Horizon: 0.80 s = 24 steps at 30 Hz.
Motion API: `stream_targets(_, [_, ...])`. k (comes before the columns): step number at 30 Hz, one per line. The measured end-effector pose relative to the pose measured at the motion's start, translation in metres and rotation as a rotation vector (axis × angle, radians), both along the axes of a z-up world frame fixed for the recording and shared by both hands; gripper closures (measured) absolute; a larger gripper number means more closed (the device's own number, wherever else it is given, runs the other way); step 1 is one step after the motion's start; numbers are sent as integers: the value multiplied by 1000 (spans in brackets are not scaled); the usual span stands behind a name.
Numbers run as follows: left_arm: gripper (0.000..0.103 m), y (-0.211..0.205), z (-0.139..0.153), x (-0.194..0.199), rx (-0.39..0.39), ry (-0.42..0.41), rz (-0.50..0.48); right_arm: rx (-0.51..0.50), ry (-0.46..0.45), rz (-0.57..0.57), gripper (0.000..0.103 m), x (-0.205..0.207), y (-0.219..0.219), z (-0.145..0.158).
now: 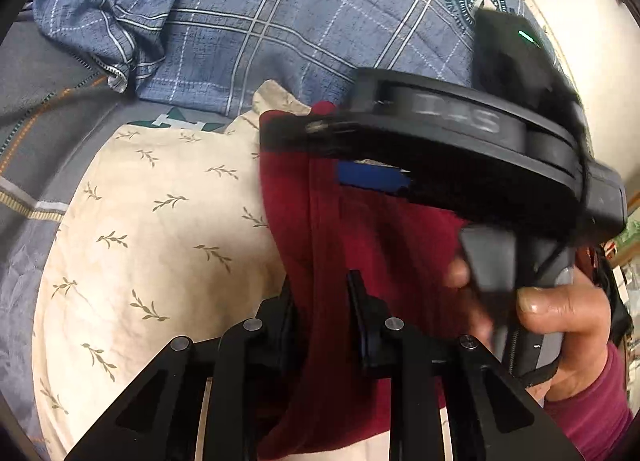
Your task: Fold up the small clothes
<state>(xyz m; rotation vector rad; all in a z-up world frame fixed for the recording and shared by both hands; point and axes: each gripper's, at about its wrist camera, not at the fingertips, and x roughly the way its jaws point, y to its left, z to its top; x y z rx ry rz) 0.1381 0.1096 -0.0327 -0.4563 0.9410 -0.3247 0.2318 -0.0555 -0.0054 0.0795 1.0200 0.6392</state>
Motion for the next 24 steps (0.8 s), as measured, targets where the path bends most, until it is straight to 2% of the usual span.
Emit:
stream_targets(4, [81, -3, 3, -4, 24, -15, -12, -218, -10, -15, 24, 10, 19, -14])
stream_targets(6, [81, -4, 1, -2, 44, -2, -9, -284, -13, 1, 26, 14, 23, -26])
stream_targets(8, [81, -5, -3, 1, 71, 25, 1, -286, -22, 6, 29, 12, 20, -33])
stream_targets(11, [74, -7, -6, 4, 104, 48, 24, -274, -46, 9, 34, 7, 15, -38])
stream_targets(13, [63, -8, -7, 4, 116, 58, 36, -292, -67, 24, 35, 2, 17, -39])
stream_targets(17, [55, -13, -9, 8, 178, 70, 61, -318, -84, 34, 35, -2, 23, -40])
stream_targets(22, [48, -13, -9, 9, 189, 77, 73, -317, -89, 10, 35, -1, 28, -41])
stream_targets(24, [44, -14, -9, 9, 204, 77, 76, -308, -102, -5, 42, -4, 26, -39])
